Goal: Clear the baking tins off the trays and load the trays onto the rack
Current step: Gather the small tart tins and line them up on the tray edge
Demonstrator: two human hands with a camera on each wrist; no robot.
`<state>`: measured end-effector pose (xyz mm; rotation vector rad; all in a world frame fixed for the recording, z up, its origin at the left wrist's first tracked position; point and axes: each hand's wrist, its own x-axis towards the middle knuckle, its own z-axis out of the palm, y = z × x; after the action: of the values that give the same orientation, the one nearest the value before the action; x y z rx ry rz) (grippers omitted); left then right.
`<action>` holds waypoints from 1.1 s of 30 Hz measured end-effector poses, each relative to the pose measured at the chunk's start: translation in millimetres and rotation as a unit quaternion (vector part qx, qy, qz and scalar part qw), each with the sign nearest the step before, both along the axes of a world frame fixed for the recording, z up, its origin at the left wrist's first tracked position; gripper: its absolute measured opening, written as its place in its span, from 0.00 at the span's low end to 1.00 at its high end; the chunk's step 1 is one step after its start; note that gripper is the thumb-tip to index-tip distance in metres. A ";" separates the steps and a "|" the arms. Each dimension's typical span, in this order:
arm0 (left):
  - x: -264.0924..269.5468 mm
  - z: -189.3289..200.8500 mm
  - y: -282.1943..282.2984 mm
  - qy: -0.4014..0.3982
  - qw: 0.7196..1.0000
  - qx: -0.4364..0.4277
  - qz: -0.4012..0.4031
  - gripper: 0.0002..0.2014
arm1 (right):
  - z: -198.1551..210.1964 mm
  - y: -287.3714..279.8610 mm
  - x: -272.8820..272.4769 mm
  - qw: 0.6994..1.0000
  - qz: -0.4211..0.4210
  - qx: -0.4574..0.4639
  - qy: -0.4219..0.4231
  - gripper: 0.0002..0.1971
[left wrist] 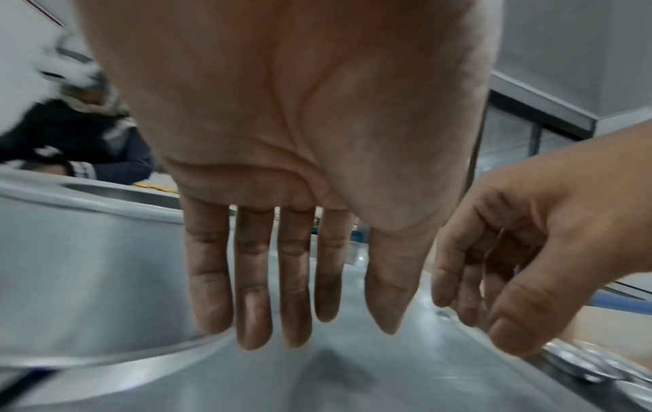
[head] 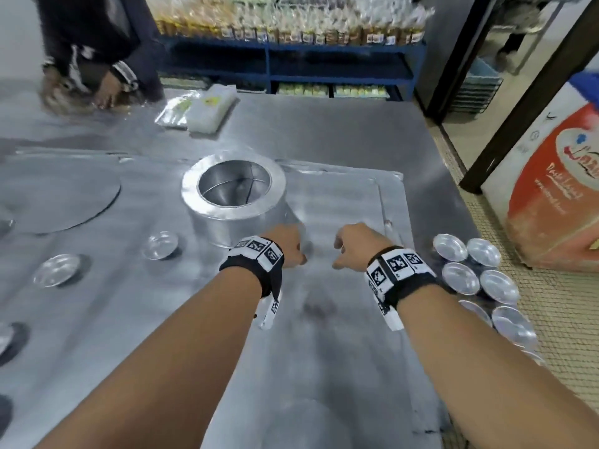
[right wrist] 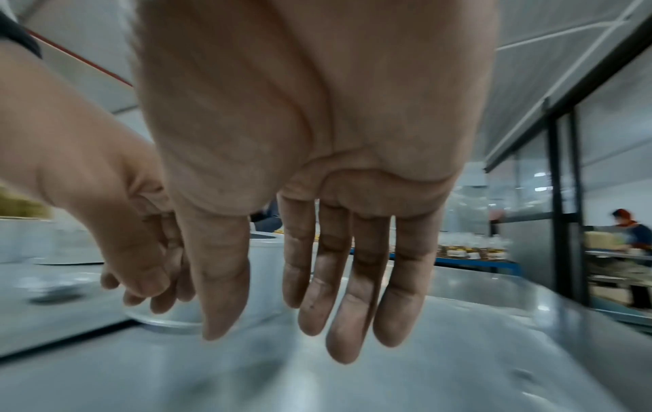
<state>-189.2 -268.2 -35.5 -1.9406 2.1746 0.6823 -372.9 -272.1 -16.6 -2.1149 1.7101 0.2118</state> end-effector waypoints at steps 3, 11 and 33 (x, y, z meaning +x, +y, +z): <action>71.8 -1.2 23.4 0.001 0.998 -0.006 0.055 0.14 | -1.9 8.8 66.5 0.998 0.054 0.009 0.002 0.17; 252.7 -23.3 75.6 -0.047 0.974 0.007 0.222 0.16 | -31.3 9.3 229.1 0.984 0.176 -0.003 0.005 0.16; 404.1 -53.3 97.4 -0.051 0.923 -0.024 0.380 0.36 | -72.7 -11.0 386.3 0.975 0.222 -0.017 0.023 0.38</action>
<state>214.9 -170.8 -88.8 -2.7759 1.3311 0.5890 13.4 -283.0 -89.2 -2.5116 1.2477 0.3623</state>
